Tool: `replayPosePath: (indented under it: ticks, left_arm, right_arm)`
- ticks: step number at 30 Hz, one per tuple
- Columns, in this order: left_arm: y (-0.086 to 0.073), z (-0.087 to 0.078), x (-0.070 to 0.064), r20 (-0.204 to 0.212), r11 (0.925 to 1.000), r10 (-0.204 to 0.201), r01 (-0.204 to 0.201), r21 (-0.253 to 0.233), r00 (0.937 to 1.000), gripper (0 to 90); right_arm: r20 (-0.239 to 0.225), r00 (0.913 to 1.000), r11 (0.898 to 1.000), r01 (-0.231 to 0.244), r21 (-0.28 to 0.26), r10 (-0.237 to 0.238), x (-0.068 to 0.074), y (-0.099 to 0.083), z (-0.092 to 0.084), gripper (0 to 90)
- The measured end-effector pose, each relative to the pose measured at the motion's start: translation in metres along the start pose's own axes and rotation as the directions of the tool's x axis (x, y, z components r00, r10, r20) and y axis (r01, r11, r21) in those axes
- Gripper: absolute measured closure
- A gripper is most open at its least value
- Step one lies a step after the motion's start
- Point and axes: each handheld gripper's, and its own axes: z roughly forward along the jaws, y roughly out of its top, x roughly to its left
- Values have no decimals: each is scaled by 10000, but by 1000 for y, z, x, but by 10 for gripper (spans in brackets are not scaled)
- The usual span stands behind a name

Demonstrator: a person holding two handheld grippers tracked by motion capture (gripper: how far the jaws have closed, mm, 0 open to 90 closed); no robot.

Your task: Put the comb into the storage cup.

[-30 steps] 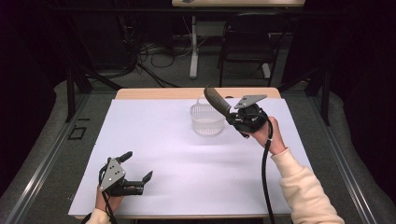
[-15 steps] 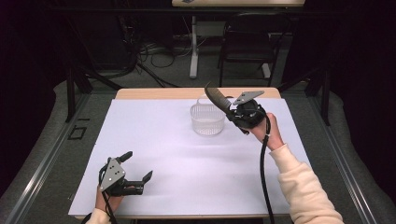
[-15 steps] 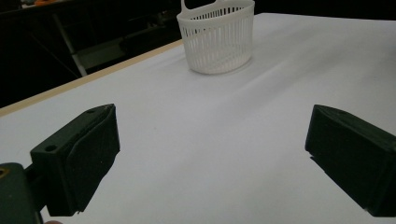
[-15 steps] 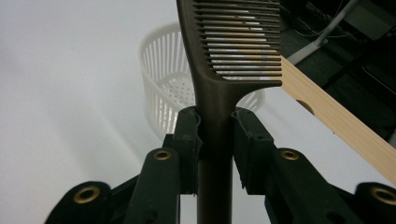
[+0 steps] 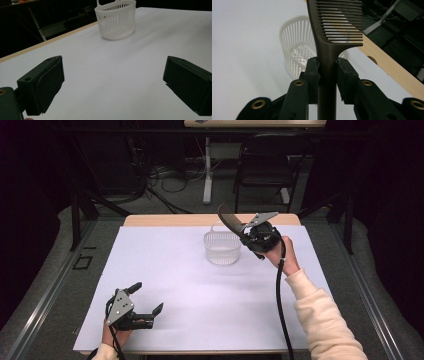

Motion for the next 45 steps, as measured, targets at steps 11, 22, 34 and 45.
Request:
replayPosePath:
  ticks: [11,22,34,45]
  left_arm:
    - [0,0,0,8,10000,-7,7,-2,10000,34]
    - [0,0,0,-4,10000,-9,9,-8,10000,35]
    - [0,0,0,-19,10000,-25,25,-25,10000,34]
    - [0,0,0,-34,10000,-9,9,-19,10000,33]
  right_arm:
    - [99,9999,10000,89,-19,-88,-2,12,4,725]
    - [215,9996,9998,165,-60,-164,-5,19,6,725]
    - [299,9992,9996,277,-64,-275,-4,28,9,725]
    - [289,9989,9993,367,-84,-364,-3,36,14,725]
